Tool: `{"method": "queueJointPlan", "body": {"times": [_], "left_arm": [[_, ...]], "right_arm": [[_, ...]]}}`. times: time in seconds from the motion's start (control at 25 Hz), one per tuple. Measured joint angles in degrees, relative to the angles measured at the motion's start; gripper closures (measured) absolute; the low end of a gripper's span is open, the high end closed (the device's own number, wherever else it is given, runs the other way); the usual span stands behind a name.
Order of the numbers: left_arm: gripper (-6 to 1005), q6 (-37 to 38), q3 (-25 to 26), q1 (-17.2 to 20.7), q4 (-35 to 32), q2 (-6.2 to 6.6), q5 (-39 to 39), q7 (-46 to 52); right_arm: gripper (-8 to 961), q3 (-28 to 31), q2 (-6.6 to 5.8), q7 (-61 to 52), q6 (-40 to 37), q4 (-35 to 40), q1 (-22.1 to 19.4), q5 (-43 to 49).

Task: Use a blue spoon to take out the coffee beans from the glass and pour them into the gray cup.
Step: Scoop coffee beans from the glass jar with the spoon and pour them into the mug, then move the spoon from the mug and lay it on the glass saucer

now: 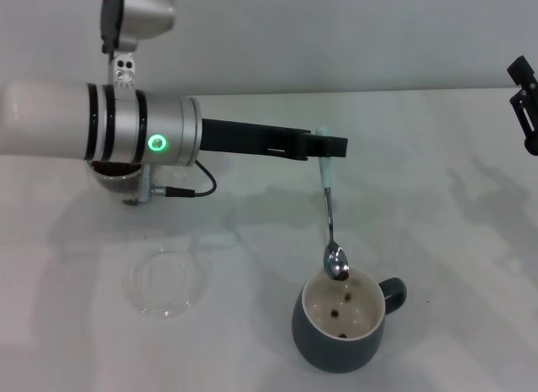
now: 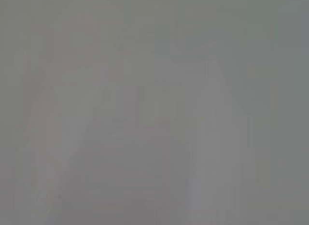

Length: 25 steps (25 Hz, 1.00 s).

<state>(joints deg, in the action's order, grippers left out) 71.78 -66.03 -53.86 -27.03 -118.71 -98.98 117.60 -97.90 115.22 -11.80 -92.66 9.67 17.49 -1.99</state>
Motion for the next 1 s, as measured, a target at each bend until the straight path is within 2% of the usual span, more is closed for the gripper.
{"method": "queueJointPlan", "body": {"times": [0.36,0.56,0.68,0.72,0.76,1.0], "left_arm": [[873,-0.06,-1.28,-0.99,-0.14,0.01,-0.16,0.59],[872,0.34,-1.28,-0.17,-1.39,0.17,-0.36,1.13],[872,0.58,-1.09,2.92,-6.11,0.35,-0.37,2.83],[872,0.58,-1.09,2.92,-6.11,0.35,-0.37,2.83],[873,0.59,-1.01,6.4,-11.68,0.75,-0.33,4.95],[873,0.68,0.52,14.15,-19.54,1.82,0.21,8.04]], "right_arm": [[507,0.0,0.0,-0.09,0.03,-0.23,-0.02,-0.03],[507,0.0,-0.01,-0.23,0.02,-0.17,-0.09,-0.03],[507,-0.01,0.0,-0.24,-0.11,-0.08,-0.14,0.02],[507,0.0,0.0,-0.24,-0.12,-0.06,-0.15,0.04],[507,-0.01,0.0,-0.24,-0.14,-0.04,-0.16,0.04],[507,-0.01,-0.09,-0.24,-0.18,0.0,-0.15,0.07]]}}
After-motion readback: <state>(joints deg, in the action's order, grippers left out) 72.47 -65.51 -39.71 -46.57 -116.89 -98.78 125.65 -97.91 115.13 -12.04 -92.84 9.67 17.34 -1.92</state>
